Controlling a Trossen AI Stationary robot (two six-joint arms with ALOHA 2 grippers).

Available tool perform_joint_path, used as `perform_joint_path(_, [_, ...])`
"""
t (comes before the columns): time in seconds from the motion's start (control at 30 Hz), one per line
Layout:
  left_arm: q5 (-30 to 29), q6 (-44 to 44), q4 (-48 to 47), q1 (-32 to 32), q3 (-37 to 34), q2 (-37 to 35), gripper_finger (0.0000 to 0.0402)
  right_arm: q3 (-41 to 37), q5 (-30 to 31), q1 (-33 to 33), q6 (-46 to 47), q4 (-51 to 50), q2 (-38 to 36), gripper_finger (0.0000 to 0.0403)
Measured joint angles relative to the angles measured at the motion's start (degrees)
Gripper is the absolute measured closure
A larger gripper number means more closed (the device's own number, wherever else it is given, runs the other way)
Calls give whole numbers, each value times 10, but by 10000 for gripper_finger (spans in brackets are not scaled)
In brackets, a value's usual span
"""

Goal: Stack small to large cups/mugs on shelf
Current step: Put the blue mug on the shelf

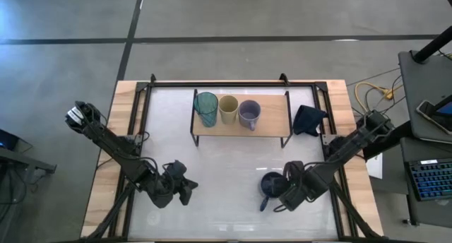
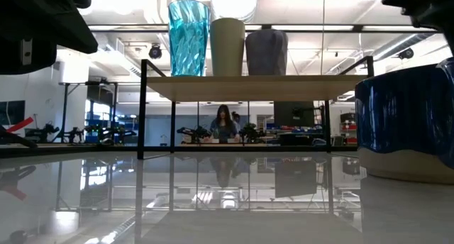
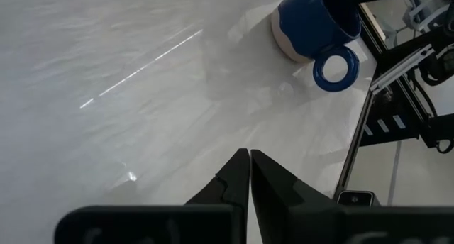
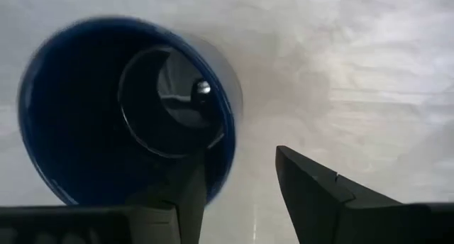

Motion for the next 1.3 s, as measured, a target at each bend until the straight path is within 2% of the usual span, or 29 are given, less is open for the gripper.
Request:
perform_joint_path(0.13, [5,0,-4,0,0,0,402,-14,-1,11,23,27,0,243])
perform_joint_path(0.47, [22,25,-3,0,-1,0,402,-44,4,11,14,78,0,250])
perform_joint_path(0.87, [22,25,-3,0,-1,0,402,-73,5,-1,-1,79,0,330])
perform_joint_path(1.1, [23,25,-2,0,-1,0,402,-74,-2,-27,-70,68,0,373])
perform_joint_path(1.3, [23,25,0,0,-1,0,402,-56,3,-53,-133,41,-2,384])
